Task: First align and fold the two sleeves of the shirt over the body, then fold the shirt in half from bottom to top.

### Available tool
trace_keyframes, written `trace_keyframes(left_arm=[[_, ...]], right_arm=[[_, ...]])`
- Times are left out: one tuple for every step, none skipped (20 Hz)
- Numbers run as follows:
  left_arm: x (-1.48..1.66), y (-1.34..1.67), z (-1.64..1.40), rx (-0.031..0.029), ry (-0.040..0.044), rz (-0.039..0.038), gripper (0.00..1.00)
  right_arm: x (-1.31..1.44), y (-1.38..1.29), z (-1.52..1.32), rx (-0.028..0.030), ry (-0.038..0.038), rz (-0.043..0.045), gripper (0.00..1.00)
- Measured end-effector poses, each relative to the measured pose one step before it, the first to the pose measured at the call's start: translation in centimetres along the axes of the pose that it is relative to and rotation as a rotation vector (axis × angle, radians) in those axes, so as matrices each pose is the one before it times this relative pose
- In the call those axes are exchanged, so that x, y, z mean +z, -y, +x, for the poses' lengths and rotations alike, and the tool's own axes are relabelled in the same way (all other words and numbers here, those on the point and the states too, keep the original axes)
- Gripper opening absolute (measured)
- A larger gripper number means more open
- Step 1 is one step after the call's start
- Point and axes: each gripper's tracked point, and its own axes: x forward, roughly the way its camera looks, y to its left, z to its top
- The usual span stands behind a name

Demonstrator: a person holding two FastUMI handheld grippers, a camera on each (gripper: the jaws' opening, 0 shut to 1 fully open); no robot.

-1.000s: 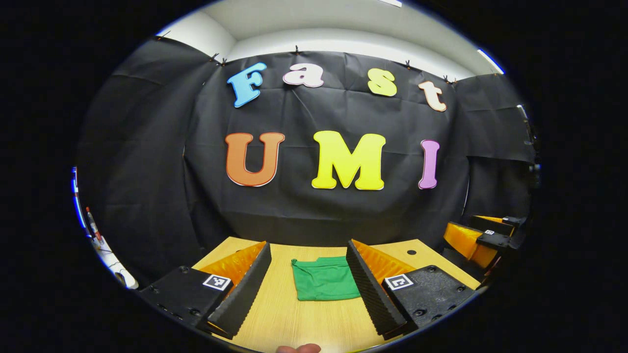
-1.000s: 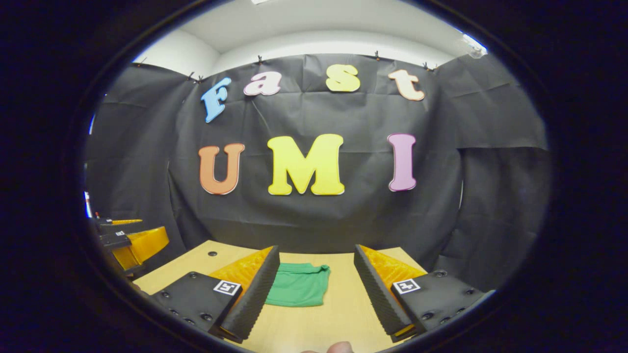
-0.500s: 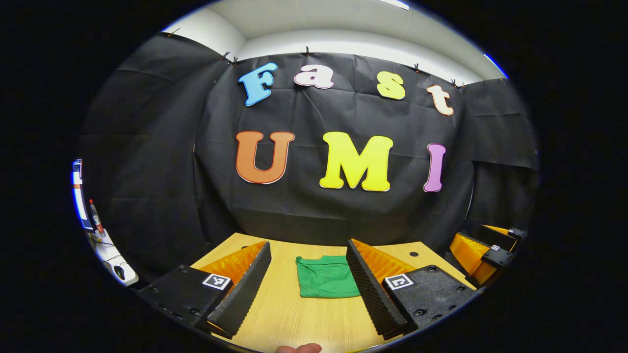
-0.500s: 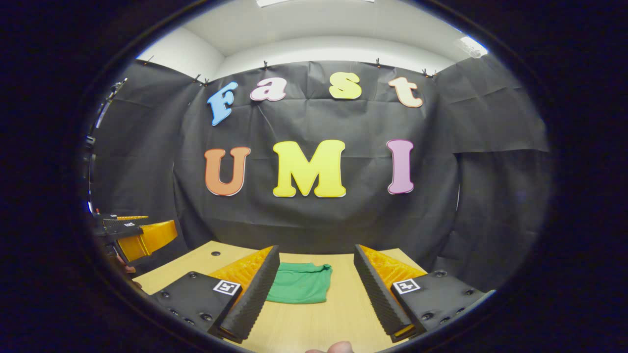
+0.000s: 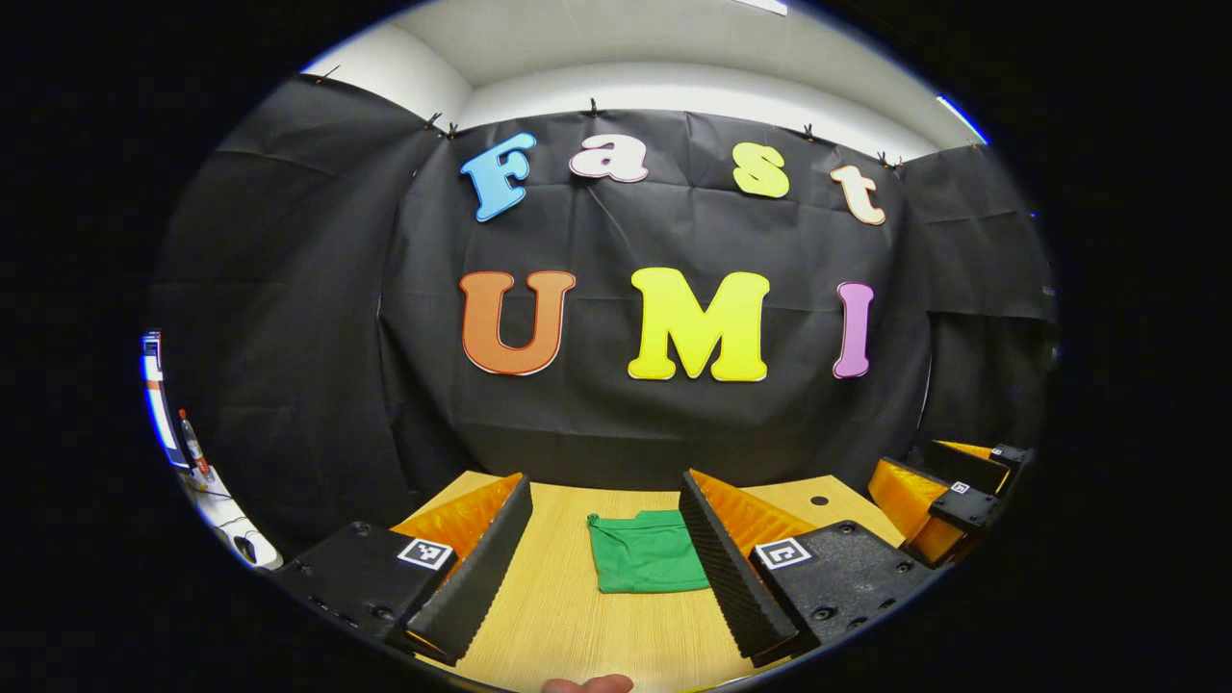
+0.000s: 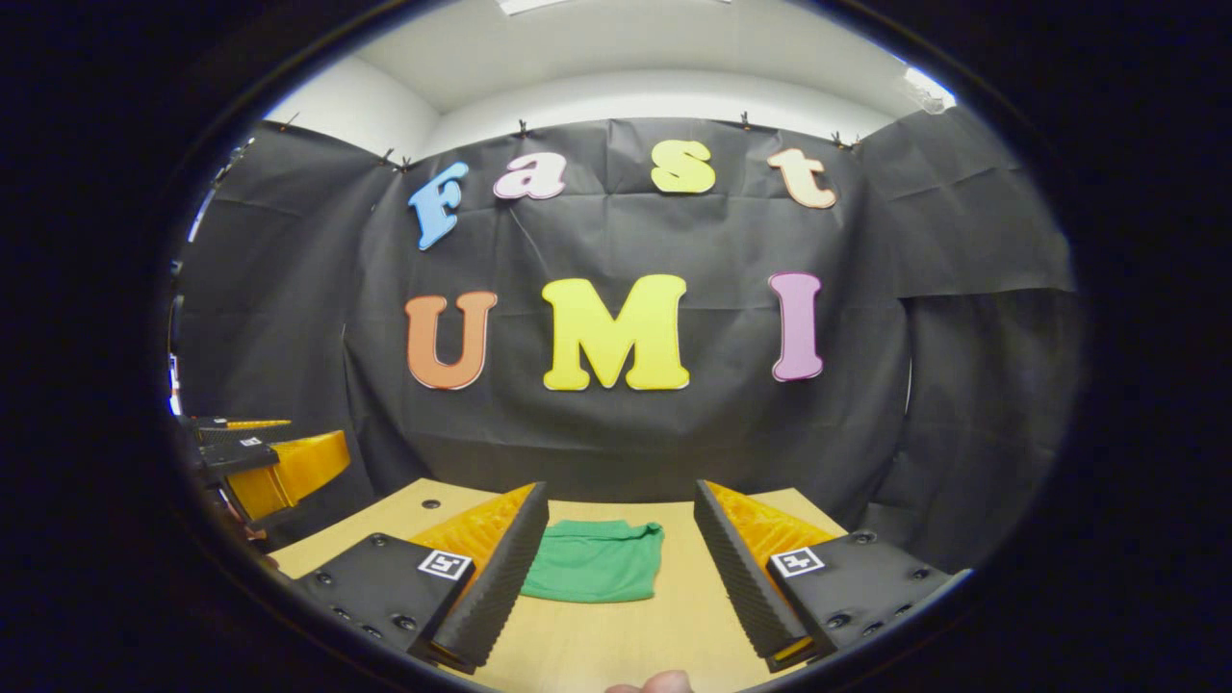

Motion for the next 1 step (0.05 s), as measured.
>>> trace_keyframes(left_arm=[[0.087, 0.134, 0.112, -0.00584, 0.00277, -0.00087, 0.89]], right_arm=[[0.015, -0.155, 0.059, 0.00627, 0.00134, -0.00855, 0.93]])
